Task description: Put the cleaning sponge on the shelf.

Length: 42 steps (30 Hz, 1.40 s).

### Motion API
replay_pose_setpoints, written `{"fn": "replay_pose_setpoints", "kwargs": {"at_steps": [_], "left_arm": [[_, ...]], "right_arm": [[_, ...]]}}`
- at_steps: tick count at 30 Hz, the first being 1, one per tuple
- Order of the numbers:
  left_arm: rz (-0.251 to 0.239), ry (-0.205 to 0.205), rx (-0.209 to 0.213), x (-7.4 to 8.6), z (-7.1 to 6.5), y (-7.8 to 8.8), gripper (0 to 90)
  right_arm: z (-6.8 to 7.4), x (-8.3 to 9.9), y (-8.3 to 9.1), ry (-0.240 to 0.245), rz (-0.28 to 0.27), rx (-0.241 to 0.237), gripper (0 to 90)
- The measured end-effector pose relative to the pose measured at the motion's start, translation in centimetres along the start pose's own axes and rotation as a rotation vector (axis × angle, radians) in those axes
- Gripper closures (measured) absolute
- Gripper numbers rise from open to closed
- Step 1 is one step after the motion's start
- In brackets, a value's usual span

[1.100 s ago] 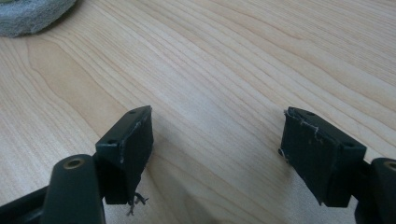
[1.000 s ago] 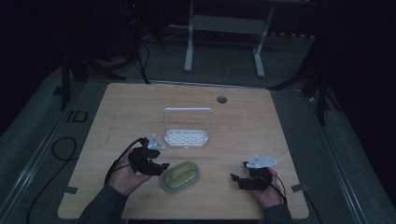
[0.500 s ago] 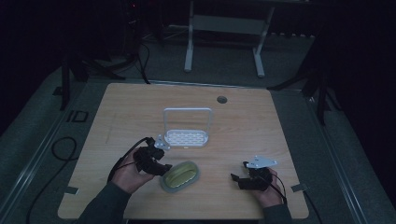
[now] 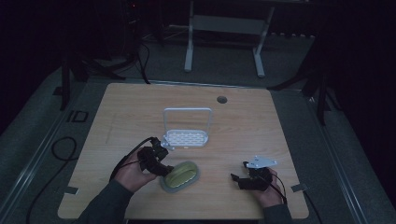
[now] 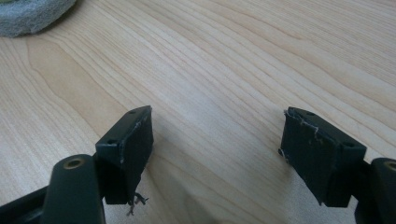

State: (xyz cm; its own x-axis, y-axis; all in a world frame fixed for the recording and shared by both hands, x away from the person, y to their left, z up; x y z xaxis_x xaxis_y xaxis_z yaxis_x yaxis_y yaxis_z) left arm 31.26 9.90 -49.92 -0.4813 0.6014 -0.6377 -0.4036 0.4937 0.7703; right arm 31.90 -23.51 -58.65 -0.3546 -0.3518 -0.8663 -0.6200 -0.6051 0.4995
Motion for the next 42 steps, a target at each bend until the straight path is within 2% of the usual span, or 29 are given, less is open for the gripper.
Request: {"fn": "replay_pose_setpoints", "kwargs": {"at_steps": [23,42], "left_arm": [[0.092,-0.032,0.039,-1.1,-1.0,-1.2,47.6],[0.136,-0.041,0.066,-2.2,-1.5,-1.6,50.1]], "right_arm": [[0.0,0.0,0.0,0.0,0.0,0.0,24.7],[0.0,0.0,0.0,0.001,0.0,0.0,24.7]]}}
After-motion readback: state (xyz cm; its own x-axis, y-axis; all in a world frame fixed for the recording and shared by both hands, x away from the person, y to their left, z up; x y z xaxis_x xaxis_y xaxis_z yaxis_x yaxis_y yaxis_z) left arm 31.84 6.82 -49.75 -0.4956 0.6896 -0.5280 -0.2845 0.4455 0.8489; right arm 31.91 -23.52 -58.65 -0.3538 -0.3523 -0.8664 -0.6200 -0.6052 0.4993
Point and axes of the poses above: each handheld gripper's, and its own axes: y roughly backward along the jaws, x roughly out of its underside, z roughly to its left, the point moved 4 cm from there along -y, roughly forward along the jaws, and after that the axes turned 13 degrees about -z, right-handed, at the moved point
